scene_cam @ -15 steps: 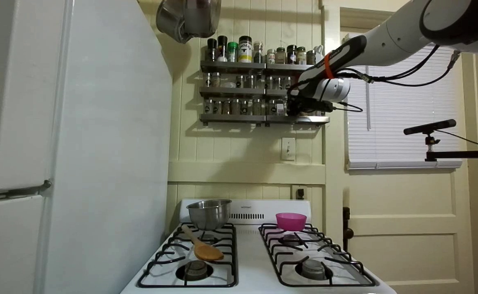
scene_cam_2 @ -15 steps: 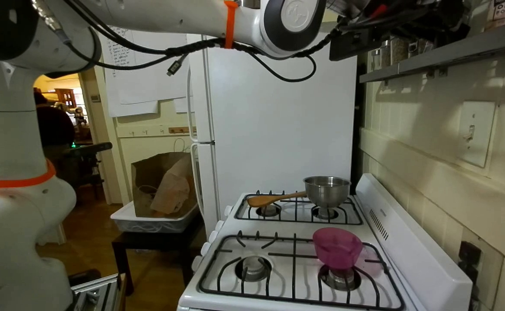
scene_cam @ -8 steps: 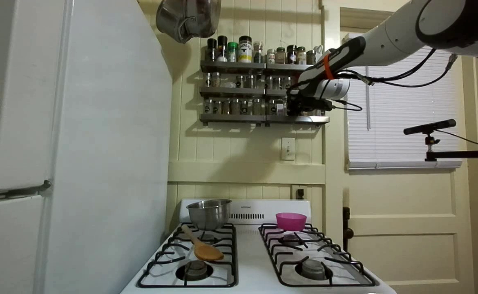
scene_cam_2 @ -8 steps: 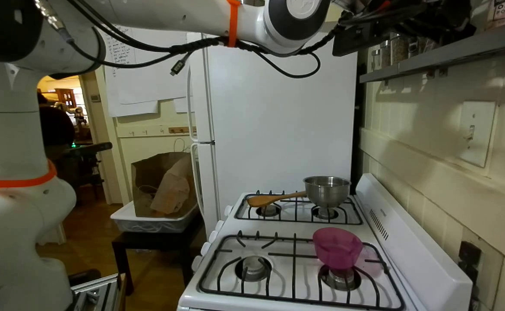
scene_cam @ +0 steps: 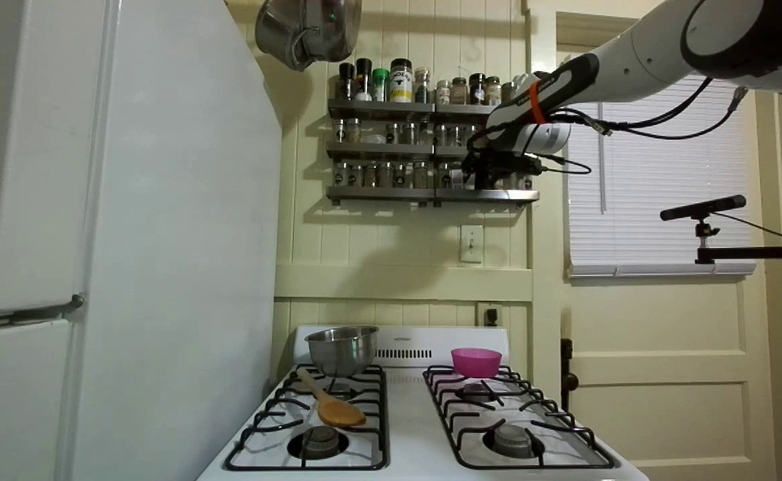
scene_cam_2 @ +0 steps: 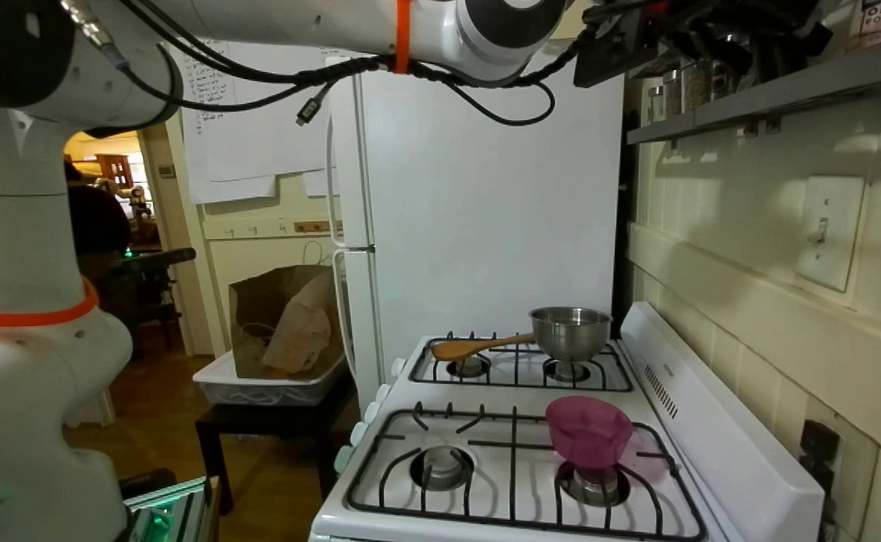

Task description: Pick up the black object and put it on the shelf

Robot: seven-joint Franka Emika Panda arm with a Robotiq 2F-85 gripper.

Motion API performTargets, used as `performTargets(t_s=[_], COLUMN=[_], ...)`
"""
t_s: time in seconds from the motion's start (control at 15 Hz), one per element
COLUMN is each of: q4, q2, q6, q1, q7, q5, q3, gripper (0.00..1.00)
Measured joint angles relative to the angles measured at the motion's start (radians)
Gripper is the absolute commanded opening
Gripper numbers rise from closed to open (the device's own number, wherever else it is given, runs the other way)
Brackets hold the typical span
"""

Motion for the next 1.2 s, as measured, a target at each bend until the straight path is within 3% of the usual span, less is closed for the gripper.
performTargets(t_s=[0.67,0.73,0.8,0.93,1.2], q4=[-0.018,-0.026,-0.035,-0.048,-0.068], q2=[-0.112,-0.127,-0.14,-0.16,-0.173], q6=[-0.226,-0.247,-0.266,-0.297,-0.299], q1=[0.043,0.043,0.043,0.043,0.05], q7=[0.0,0.0,0.0,0.0,0.0], q5=[-0.012,-0.018,-0.021,-0.022,-0.021], q3=[-0.045,-0.051,-0.058,-0.066,-0.066], gripper=[1.0,0.95,0.74,0.7,0.39])
